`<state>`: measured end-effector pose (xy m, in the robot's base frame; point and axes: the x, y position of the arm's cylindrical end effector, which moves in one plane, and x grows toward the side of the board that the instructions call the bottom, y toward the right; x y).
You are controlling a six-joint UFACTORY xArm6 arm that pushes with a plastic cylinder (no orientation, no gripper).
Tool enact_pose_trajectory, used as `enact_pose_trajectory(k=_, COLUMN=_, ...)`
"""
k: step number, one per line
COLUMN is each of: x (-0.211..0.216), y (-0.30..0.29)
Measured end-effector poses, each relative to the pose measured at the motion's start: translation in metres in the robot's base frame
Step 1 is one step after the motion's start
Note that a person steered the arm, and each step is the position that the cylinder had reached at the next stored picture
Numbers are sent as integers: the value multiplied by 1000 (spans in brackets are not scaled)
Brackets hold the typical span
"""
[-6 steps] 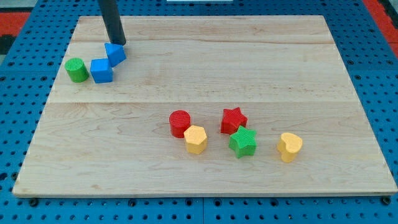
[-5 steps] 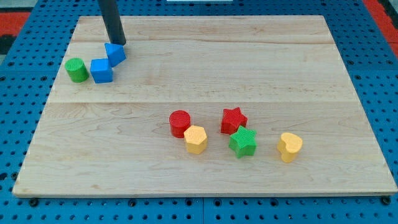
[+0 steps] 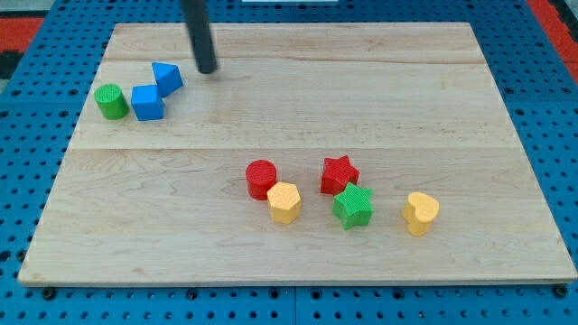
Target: Place the red star vertically above the yellow heart
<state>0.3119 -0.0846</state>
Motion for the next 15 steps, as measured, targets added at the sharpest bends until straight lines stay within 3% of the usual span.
enact_pose_trajectory(k=2, x=106, y=178)
enact_pose_trajectory(k=3, x=114, y=268)
enact_pose_trajectory(k=5, x=216, y=298)
enact_pose_trajectory(k=6, x=246, y=269)
enact_pose_trajectory(k=7, x=240, y=195)
enact_pose_trajectory(k=9, x=232, y=178)
enact_pose_trajectory(k=10, x=232, y=141)
enact_pose_trajectory(k=12, x=193, y=101)
enact_pose_trajectory(k=14, x=169, y=123)
enact_pose_trajectory(k=15, x=177, y=197)
